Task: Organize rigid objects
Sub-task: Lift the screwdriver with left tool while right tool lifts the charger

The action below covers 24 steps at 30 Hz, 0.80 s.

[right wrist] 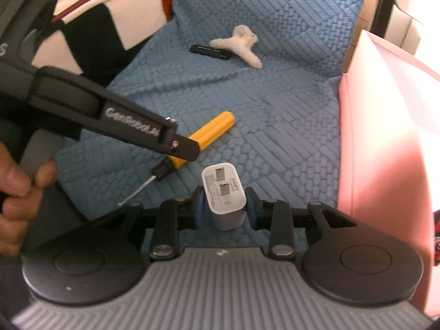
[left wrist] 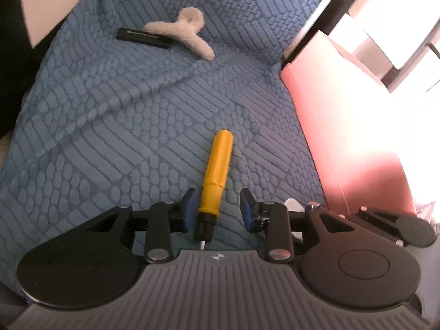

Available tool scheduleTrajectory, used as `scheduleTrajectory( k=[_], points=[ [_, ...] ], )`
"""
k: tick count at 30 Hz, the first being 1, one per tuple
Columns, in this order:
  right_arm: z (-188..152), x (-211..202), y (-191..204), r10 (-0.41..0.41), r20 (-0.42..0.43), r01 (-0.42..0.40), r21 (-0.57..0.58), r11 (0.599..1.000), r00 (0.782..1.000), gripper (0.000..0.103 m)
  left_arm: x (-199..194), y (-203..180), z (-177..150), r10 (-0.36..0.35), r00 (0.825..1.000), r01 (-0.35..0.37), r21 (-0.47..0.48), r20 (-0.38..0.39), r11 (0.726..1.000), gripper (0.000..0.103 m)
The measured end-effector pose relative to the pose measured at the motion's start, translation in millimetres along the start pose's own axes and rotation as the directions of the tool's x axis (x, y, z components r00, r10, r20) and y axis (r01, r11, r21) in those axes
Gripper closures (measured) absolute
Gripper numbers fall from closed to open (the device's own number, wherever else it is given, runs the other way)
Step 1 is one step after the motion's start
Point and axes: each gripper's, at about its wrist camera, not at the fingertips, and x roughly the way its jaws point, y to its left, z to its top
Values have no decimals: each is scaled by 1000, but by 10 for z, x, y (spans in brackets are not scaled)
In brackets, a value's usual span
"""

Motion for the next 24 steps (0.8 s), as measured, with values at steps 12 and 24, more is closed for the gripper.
scheduleTrajectory(
  k=[12,24],
  points=[
    [-36,49,-79,-26,-27,28,46,999,999,69,85,-85,-10,49,999,-48,115,-3,992,66],
    [-56,129,-98,-33,1,33,54,998,999,70,182,-133,27,85,996,-85,159,11,984,74]
  ],
)
